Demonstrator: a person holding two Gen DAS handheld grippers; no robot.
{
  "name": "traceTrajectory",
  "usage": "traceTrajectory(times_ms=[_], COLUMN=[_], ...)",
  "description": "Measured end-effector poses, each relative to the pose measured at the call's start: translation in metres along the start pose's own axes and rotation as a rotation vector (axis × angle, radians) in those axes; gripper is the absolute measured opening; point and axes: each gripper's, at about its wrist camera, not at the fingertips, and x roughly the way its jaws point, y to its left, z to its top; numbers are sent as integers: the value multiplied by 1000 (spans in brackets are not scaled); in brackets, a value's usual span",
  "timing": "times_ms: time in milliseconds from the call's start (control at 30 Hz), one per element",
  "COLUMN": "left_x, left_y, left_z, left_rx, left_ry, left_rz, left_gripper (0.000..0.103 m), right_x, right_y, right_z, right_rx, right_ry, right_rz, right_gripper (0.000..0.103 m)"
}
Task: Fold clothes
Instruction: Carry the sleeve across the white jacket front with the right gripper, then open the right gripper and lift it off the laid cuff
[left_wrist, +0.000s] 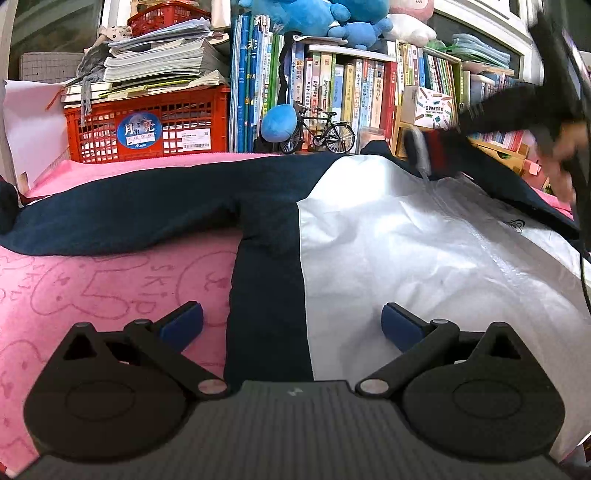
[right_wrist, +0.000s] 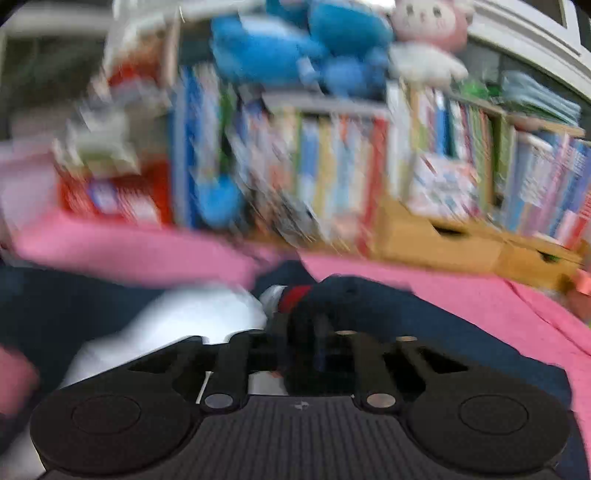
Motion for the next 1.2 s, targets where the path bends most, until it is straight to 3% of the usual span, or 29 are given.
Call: traceTrajectory(times_ms=[133, 267, 367, 433, 467, 500, 600, 700, 767, 800, 933, 1067, 1200], left_x=[-1, -1, -1, -8, -15, -20, -20, 13, 42, 56, 120, 133, 133], left_y=[0, 0, 2, 12, 18, 21, 10, -12, -28, -35, -50, -50, -47], left_z=[0, 1, 8, 25, 37, 49, 81, 105, 114, 117, 113, 97, 95], left_rx=[-1, 5, 6, -59, -85, -89, -43, 2, 35, 51, 101, 117, 120], left_ry=[0, 6, 48, 88, 53, 8, -85, -78, -42, -17, 146, 140, 131], left_rz=[-4, -4, 12, 39, 24, 14, 45, 50, 40, 38, 147, 140, 124], left_gripper=[103, 103, 103, 103, 103, 103, 103, 103, 103, 103, 103, 103, 103], right_x=[2, 43, 39, 35, 21, 7, -35, -74, -90, -96, -88, -67, -69], right_y=[37, 76, 70, 66, 55, 44, 9, -23, -42, -52, -80, -120, -165], right_z=[11, -15, -28, -36, -39, -41, -47, -57, -74, -82, -105, -107, -123], right_rx=[87, -7, 11, 24, 23, 23, 23, -6, -64, -77, -54, 60, 73], right_ry=[6, 150, 145, 141, 112, 83, -4, -63, -33, -11, 101, 143, 175], right_rz=[261, 274, 285, 292, 260, 229, 134, 14, -62, -56, 53, 63, -152], right_gripper=[14, 16, 29, 53, 65, 69, 72, 79, 79, 78, 76, 68, 64])
